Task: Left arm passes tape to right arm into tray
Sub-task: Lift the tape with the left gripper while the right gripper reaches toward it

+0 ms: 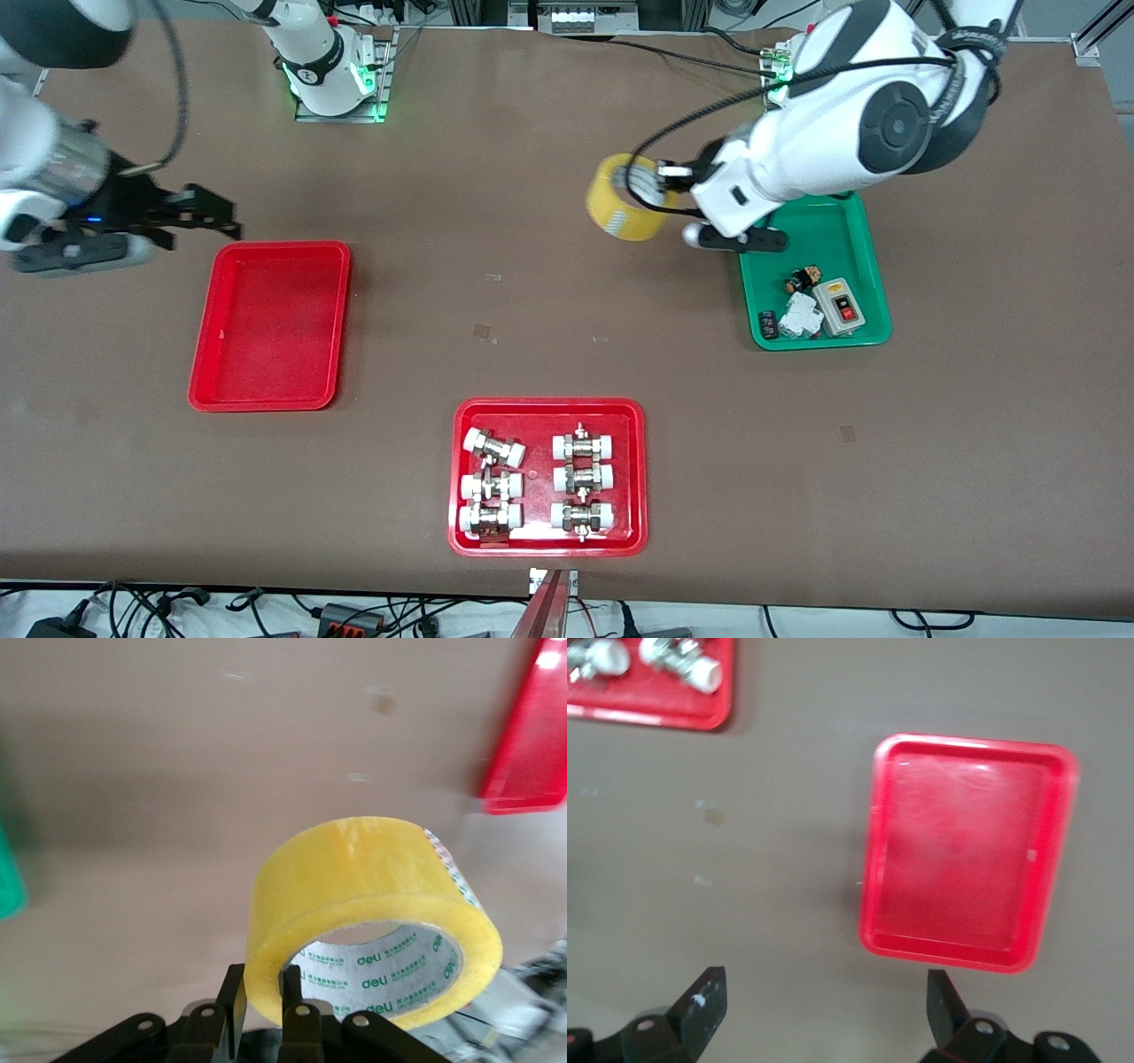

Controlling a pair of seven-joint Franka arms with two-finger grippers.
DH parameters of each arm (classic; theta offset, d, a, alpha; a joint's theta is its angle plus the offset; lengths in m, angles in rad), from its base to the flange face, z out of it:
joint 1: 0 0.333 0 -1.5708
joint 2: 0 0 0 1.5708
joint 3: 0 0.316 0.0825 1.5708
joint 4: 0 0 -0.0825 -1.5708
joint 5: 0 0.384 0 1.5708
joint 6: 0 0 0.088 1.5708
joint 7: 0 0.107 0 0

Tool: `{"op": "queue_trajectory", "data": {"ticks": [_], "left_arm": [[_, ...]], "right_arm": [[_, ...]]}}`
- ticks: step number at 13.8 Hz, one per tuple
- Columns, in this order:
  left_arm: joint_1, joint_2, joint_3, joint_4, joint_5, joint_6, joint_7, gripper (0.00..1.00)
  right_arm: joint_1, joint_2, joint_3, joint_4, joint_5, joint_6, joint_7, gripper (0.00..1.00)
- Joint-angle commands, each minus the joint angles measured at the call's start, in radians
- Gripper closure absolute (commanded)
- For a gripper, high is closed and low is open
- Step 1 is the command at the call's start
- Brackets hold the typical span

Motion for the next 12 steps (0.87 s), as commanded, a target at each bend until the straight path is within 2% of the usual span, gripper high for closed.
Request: {"op": "queue_trajectory", "data": {"ticks": [1,2,4,7,12], "left_arm": [[-0.056,0.181,-0.003,0.213,-0.109,0.041,-0.077,1.0],[-0.064,0.196,-0.003,0.218,-0.161,0.121,-0.078,1.0],[-0.097,0.218,-0.003,0.219,-0.273,0.251,-0.078,1.0],[-0.128,0.23,-0.003,0.218,-0.353,0.353,-0.079,1.0],[-0.127,0.229,-0.002,0.218,-0.358,0.355,-0.076,1.0]], "right_arm": [[0.075,0.007,-0.001,0.012,0.137,-0.018,-0.004,0.0],[0.093,0.01,-0.001,0.012,0.218,-0.017,-0.002,0.0],[0.132,0.025,-0.001,0.016,0.32,0.009,-0.002,0.0],[0.146,0.073,-0.001,0.022,0.562,0.042,-0.008,0.0],[0.159,0.117,-0.001,0.116,0.688,0.055,0.007,0.0]]}}
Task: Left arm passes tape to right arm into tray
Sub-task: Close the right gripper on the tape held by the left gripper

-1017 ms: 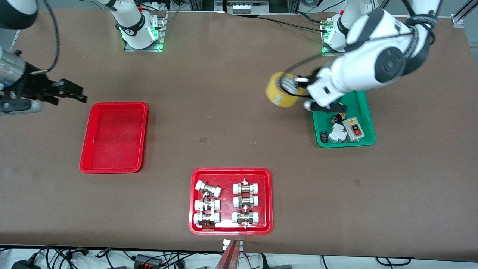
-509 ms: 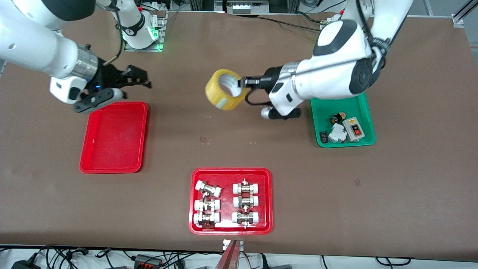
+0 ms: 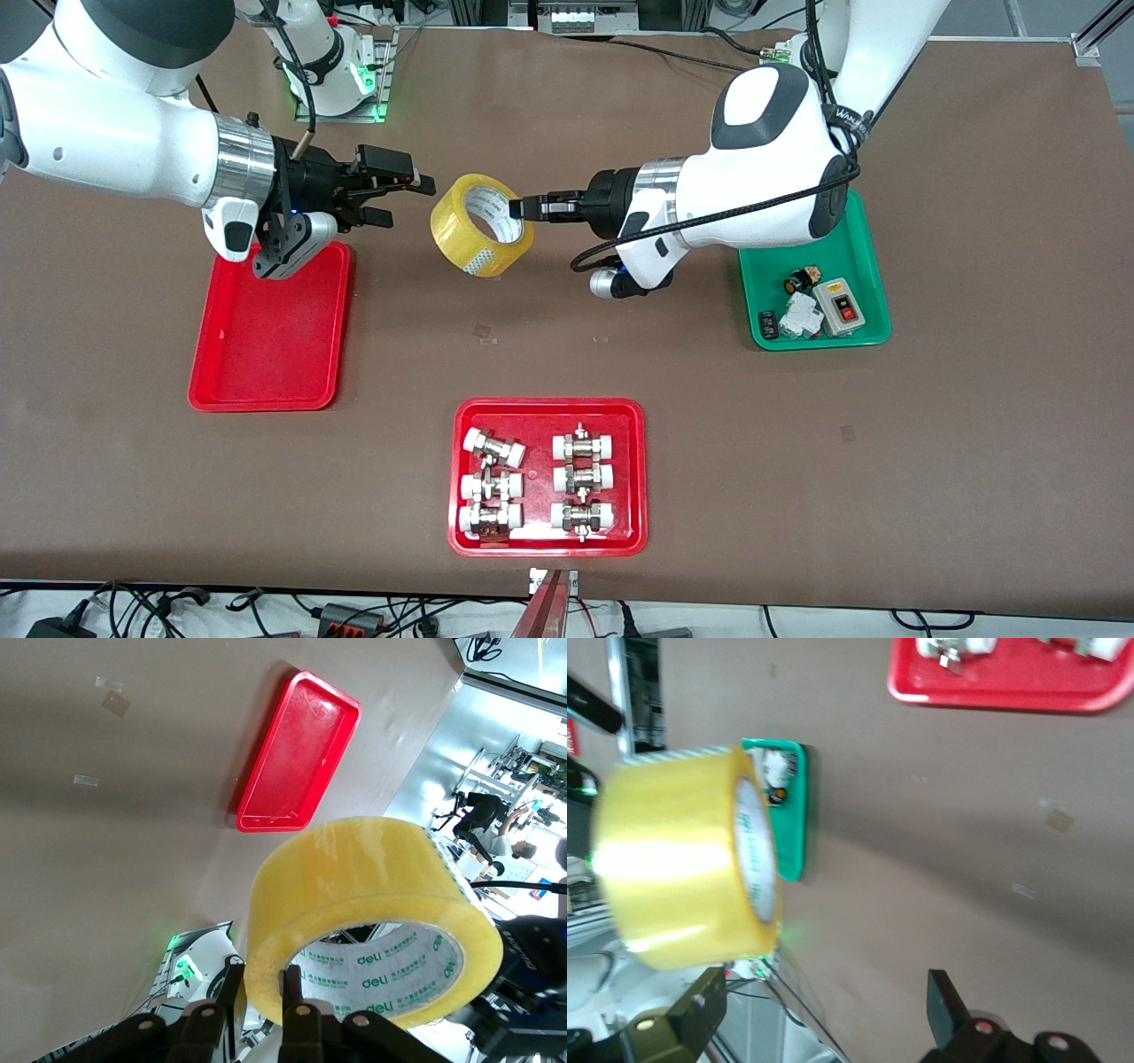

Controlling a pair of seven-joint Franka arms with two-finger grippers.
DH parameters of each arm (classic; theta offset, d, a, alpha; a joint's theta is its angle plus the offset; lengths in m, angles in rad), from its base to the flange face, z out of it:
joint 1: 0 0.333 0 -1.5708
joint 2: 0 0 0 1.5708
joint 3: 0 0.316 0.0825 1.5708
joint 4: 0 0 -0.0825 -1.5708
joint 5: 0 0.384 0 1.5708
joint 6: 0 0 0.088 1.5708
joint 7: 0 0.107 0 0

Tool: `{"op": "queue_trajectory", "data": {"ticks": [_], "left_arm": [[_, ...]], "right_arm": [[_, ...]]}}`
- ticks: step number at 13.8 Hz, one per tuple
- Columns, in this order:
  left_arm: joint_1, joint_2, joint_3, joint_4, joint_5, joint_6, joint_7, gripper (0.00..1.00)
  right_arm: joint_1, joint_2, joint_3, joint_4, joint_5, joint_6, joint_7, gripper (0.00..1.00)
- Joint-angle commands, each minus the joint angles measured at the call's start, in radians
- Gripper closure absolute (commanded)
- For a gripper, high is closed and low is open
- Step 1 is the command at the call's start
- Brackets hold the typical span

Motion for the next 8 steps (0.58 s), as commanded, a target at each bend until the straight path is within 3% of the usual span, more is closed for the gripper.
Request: {"op": "queue_trajectory", "data": {"ticks": [1,8], "left_arm": [[-0.002,0.008,-0.002,0.031,-0.024,0.002,-0.009,1.0],[0.005,0.007,-0.002,0.031,-0.021,0.002,-0.002,1.0]], "right_arm": [[0.013,0.035,-0.009,0.069,0.068,-0.003,0.01,0.0],[0.014,0.046,-0.009,0.073,0.113,0.058,0.007,0.0]]}}
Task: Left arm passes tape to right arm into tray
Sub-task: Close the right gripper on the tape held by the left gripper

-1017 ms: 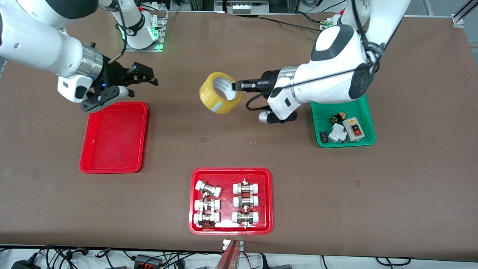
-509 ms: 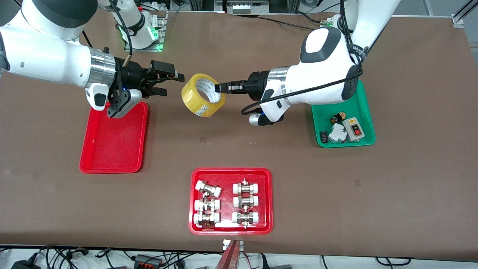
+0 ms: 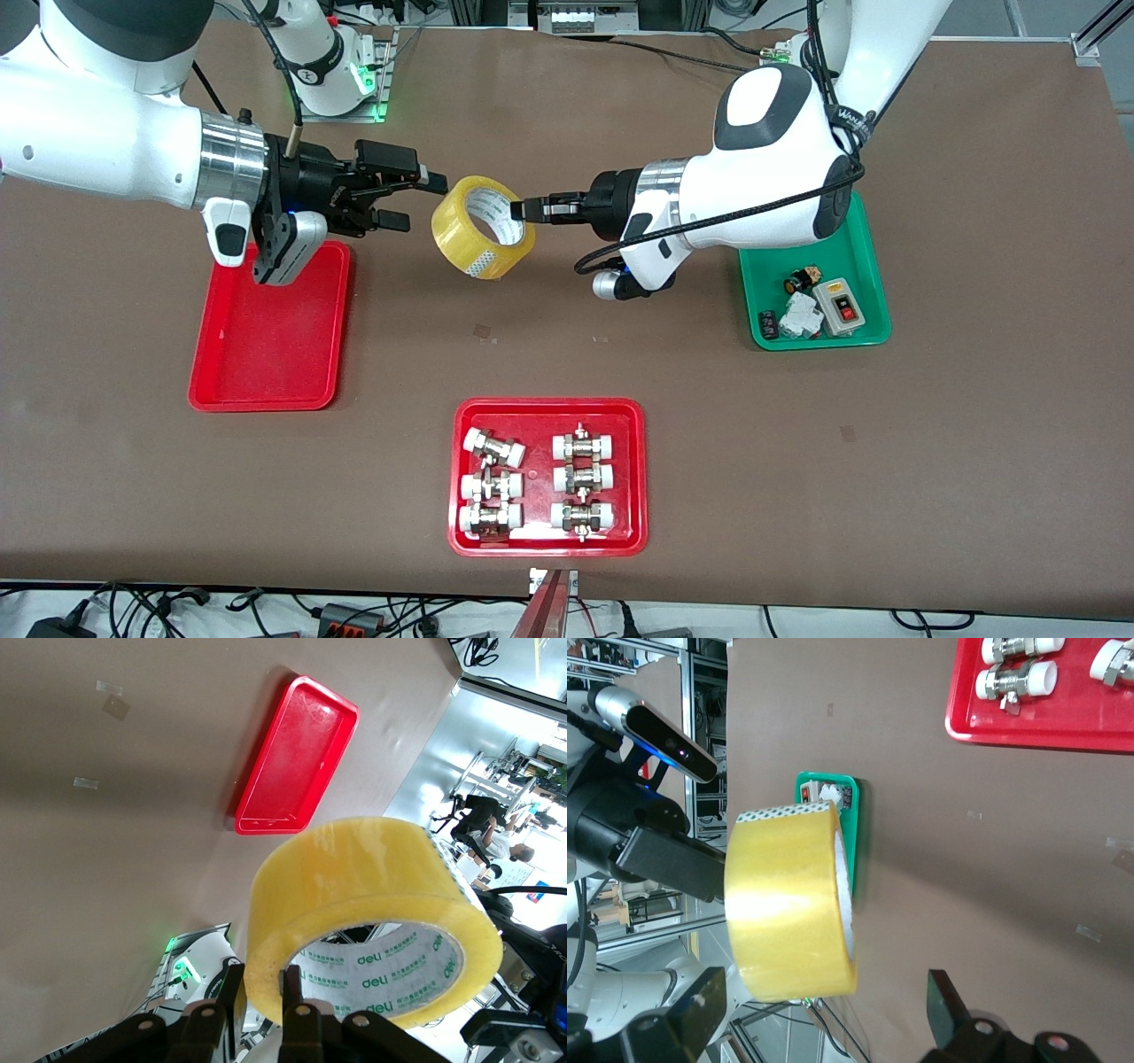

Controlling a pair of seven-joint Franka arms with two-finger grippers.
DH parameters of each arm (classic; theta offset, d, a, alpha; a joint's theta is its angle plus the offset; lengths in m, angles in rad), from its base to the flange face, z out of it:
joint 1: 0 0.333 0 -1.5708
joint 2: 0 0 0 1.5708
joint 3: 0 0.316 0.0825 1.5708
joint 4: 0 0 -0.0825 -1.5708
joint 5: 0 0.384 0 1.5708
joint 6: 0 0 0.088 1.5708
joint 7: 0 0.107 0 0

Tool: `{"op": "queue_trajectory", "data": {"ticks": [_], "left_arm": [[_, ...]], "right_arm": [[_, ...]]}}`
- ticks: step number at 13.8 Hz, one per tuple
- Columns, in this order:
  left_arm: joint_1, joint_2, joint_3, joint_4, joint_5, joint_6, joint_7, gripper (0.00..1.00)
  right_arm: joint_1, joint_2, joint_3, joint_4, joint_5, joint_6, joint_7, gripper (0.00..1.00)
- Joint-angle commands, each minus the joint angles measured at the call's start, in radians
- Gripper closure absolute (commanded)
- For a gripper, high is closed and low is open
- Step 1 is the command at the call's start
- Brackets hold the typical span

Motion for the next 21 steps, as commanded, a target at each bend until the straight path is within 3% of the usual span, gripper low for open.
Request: {"op": "queue_trajectory", "data": {"ticks": [1,21], "left_arm": [[0.003,0.005,-0.003,0.029,-0.021,0.0,0.001,1.0],[0.004,0.004,-0.003,0.024,-0.02,-0.004,0.012,1.0]], "right_arm": [[0.013,0.019,-0.007,0.023,0.025,0.016,0.005,0.0],[0.066,0.05,-0.006,0.057,0.06,0.127,-0.009,0.0]]}}
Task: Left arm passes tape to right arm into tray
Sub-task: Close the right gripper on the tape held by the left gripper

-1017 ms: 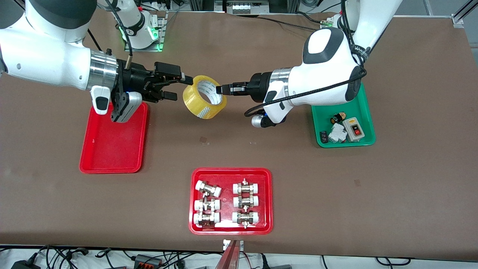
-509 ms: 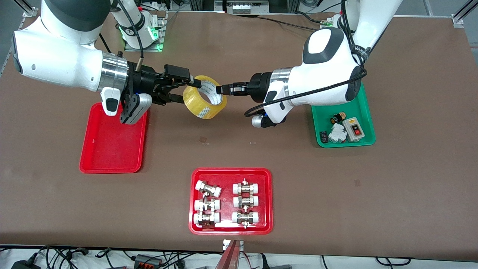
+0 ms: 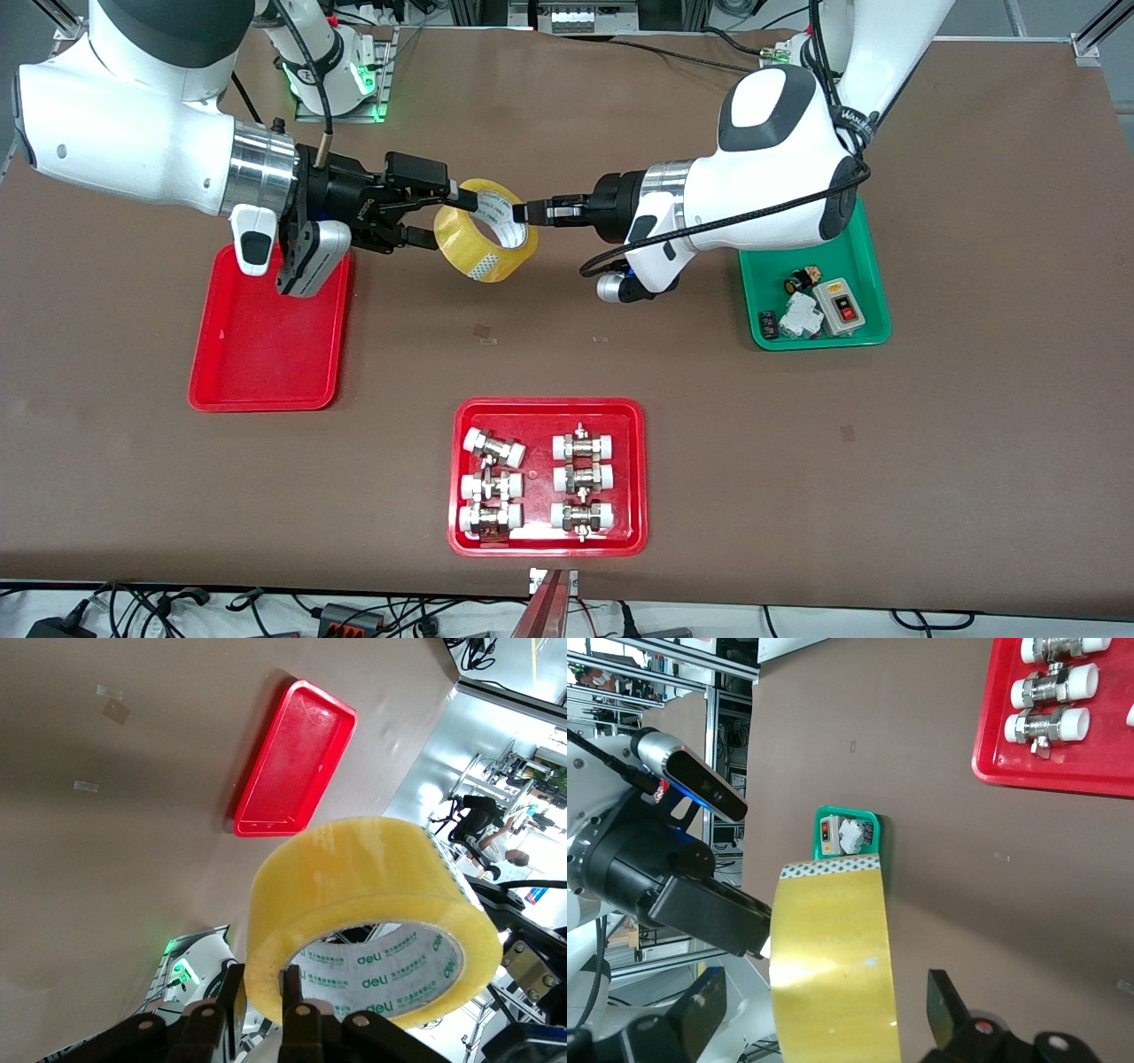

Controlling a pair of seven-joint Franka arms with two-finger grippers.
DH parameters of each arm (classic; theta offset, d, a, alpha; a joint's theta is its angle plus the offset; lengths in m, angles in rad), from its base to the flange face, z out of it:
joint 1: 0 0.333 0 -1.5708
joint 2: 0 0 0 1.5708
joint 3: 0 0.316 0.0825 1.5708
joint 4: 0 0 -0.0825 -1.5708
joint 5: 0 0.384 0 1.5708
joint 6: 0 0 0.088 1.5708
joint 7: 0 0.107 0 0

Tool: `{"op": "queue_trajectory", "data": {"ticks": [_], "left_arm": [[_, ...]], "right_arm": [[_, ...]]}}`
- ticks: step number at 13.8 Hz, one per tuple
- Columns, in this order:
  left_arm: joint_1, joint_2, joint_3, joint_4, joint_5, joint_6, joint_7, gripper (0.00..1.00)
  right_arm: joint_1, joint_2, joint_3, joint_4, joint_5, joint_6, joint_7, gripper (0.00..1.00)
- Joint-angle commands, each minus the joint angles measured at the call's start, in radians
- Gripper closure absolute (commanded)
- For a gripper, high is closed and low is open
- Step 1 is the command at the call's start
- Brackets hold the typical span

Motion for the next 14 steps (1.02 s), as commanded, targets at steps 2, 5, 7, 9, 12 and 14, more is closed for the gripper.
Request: {"op": "queue_trajectory", "data": {"ticks": [2,5,7,9,12,14], "left_arm": [[0.002,0.004,-0.003,0.022,-0.02,-0.004,0.011,1.0],[0.002,0.004,-0.003,0.022,-0.02,-0.004,0.011,1.0],[0.0,0.004,-0.003,0.022,-0.02,-0.004,0.011,1.0],[0.002,0.004,-0.003,0.022,-0.02,-0.004,0.011,1.0],[0.002,0.004,-0.003,0.022,-0.02,-0.004,0.013,1.0],[0.0,0.004,-0.003,0.022,-0.02,-0.004,0.013,1.0]], "right_arm": [[0.013,0.016,-0.006,0.025,0.021,0.008,-0.021,0.03],[0.013,0.022,-0.006,0.024,0.019,0.007,-0.05,0.12],[0.013,0.024,-0.006,0.024,0.016,0.008,-0.052,0.16],[0.015,0.024,-0.006,0.024,0.015,0.007,-0.053,0.29],[0.026,0.024,-0.008,0.025,0.013,0.005,-0.05,0.62],[0.026,0.024,-0.008,0.025,0.013,0.005,-0.05,0.67]]}}
